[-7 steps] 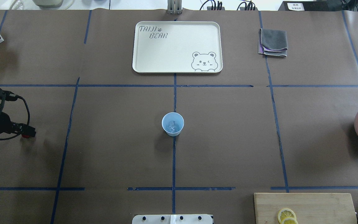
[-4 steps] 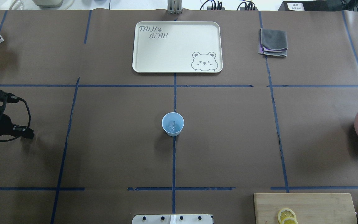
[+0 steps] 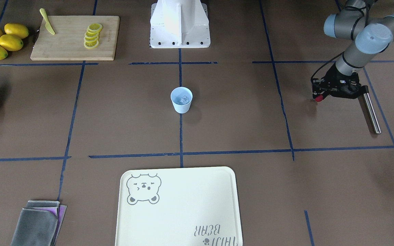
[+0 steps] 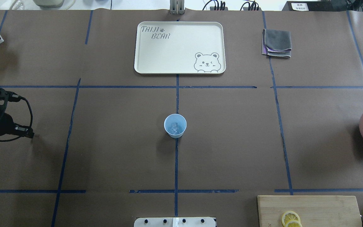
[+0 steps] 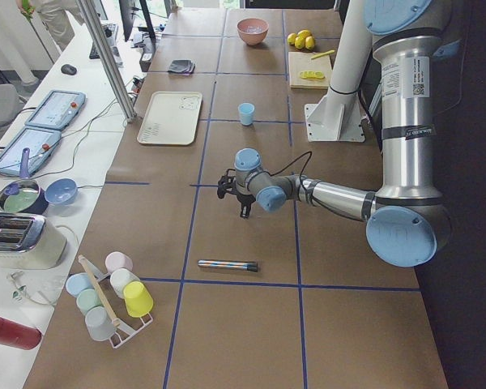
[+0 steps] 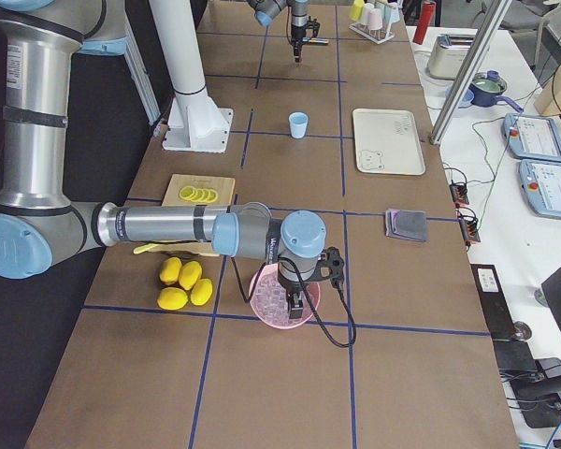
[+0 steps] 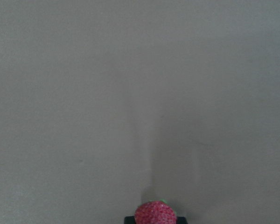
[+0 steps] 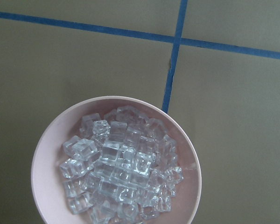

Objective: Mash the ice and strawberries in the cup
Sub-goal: 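Lower the left gripper onto the red strawberry and close it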

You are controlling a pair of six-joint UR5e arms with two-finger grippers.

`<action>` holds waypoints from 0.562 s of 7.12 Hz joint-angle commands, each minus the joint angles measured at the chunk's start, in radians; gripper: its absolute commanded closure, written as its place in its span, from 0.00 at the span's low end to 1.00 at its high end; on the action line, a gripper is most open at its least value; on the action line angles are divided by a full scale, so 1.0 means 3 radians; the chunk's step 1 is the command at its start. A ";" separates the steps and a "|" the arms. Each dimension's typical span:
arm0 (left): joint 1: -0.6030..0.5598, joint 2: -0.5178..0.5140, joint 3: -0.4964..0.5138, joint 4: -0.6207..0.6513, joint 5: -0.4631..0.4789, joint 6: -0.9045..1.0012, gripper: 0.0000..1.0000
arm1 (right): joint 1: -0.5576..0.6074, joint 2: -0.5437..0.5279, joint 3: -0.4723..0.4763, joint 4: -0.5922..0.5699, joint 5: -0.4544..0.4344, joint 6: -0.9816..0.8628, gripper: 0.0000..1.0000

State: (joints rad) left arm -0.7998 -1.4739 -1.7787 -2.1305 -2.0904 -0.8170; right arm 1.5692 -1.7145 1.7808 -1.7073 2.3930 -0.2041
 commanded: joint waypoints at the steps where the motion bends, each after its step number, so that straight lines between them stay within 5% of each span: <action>1: -0.0110 -0.0052 -0.0312 0.0237 -0.0032 0.0019 1.00 | 0.0000 -0.0001 0.0011 0.0000 0.0000 0.0000 0.00; 4: -0.0187 -0.0922 -0.0998 0.1941 -0.0032 0.0034 1.00 | 0.0000 -0.0037 0.0057 0.0000 0.0000 0.0000 0.00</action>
State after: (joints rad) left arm -0.8517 -1.6262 -2.0115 -1.7600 -2.1001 -0.8097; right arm 1.5693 -1.7222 1.7946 -1.7073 2.3930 -0.2040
